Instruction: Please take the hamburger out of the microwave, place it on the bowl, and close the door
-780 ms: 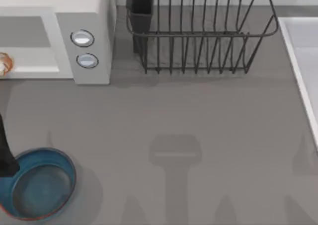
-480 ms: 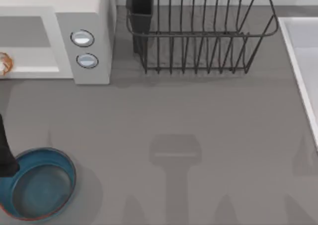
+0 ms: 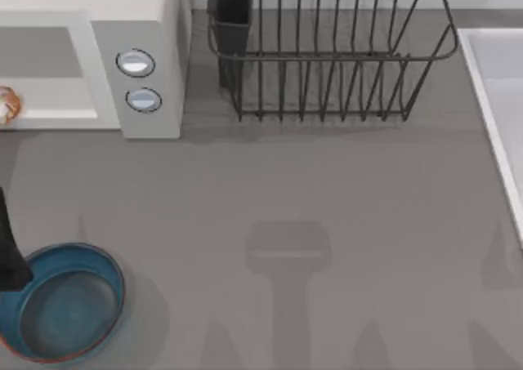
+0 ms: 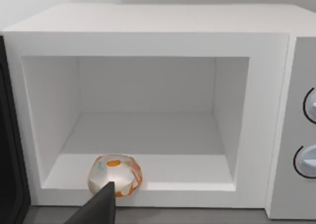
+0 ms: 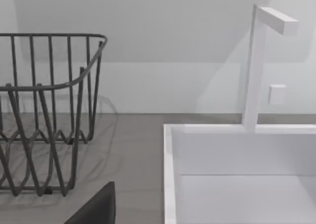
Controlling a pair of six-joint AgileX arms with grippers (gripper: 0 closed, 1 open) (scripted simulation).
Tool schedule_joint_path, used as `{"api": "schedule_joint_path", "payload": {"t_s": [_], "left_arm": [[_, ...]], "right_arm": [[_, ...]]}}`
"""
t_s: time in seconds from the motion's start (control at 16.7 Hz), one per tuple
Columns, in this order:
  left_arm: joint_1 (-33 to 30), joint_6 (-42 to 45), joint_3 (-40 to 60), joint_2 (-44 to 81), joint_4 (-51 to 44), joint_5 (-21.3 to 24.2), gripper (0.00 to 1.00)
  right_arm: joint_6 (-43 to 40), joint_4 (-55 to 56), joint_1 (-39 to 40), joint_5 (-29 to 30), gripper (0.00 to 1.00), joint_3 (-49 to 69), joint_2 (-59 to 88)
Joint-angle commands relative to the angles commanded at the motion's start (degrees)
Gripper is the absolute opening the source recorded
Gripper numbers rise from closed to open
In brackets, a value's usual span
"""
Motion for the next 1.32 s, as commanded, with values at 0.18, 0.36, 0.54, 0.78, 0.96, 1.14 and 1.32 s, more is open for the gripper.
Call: {"api": "schedule_joint_path", "payload": {"t_s": [0.18,0.36,0.54,0.78,0.96,1.14,1.32], "left_arm": [[0.0,0.0,0.0,0.0,0.0,0.0,1.0],[0.0,0.0,0.0,0.0,0.0,0.0,1.0],[0.0,0.0,0.0,0.0,0.0,0.0,1.0],[0.2,0.09,0.75,1.72,1.07,0.23,1.0],[1.0,0.44,3.67,8.79,5.24,1.12,1.0],[2.27,1.0,8.36,21.09,11.93,2.55,1.0],[3.9,1.71,14.34,37.62,20.47,4.37,1.0]], "right_arm": [[0.0,0.0,0.0,0.0,1.0,0.0,0.0],[0.0,0.0,0.0,0.0,1.0,0.0,0.0],[0.0,0.0,0.0,0.0,1.0,0.0,0.0],[0.0,0.0,0.0,0.0,1.0,0.0,0.0],[0.0,0.0,0.0,0.0,1.0,0.0,0.0],[0.0,0.0,0.0,0.0,1.0,0.0,0.0],[0.0,0.0,0.0,0.0,1.0,0.0,0.0]]}}
